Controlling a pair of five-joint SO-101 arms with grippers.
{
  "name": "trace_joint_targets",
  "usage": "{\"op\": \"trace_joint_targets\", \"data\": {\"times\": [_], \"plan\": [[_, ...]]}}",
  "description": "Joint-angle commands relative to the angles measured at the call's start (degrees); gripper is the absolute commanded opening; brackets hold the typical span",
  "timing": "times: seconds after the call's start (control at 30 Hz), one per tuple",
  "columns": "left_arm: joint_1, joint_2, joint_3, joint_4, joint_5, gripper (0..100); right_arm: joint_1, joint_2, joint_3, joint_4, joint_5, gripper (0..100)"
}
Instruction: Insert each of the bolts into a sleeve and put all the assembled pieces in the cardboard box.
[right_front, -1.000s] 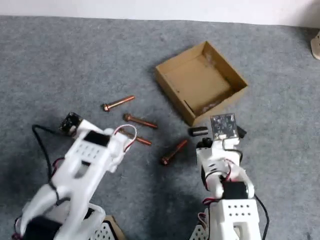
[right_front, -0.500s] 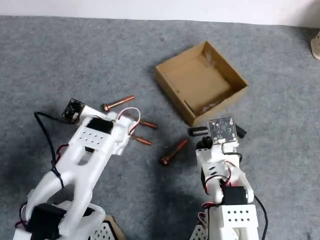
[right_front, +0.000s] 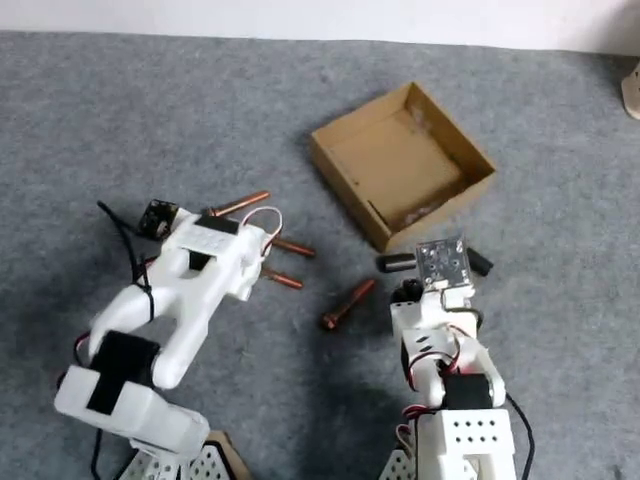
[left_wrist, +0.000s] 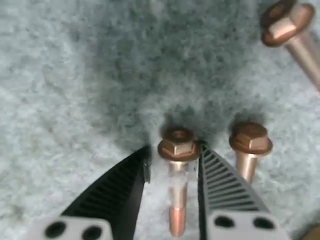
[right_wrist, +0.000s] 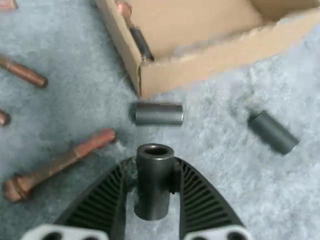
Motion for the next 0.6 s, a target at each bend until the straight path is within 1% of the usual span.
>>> {"op": "trace_joint_targets", "data": {"times": [0.0,0.1,0.17,0.23,0.3,0.43,0.57], "plan": [[-1.3,3.6,-3.8,-0.8,0.4,16,-0.4,-1.3,-0.5,-1.3,1.0,0.6],[-0.9,6.5,-4.7,-1.1,0.3,14,-0.4,-1.3,-0.3,-1.3,1.0,0.6],[-1.0,7.6,-5.3,-1.1,0.3,9,-0.4,-1.3,-0.2,-1.3,1.0,0.6],[-1.7,8.4,-5.8,-1.0,0.4,0,-0.4,-1.3,-0.1,-1.3,1.0,0.6],[-2.9,8.7,-5.9,-0.9,0.3,2,-0.4,-1.3,-0.1,-1.3,1.0,0.6],[-3.1,8.3,-5.5,-0.6,0.3,1,-0.4,-1.3,0.0,-1.3,1.0,0.6],[-3.1,6.0,-5.1,3.2,0.1,1,-0.4,-1.3,0.0,-1.3,1.0,0.6]]}}
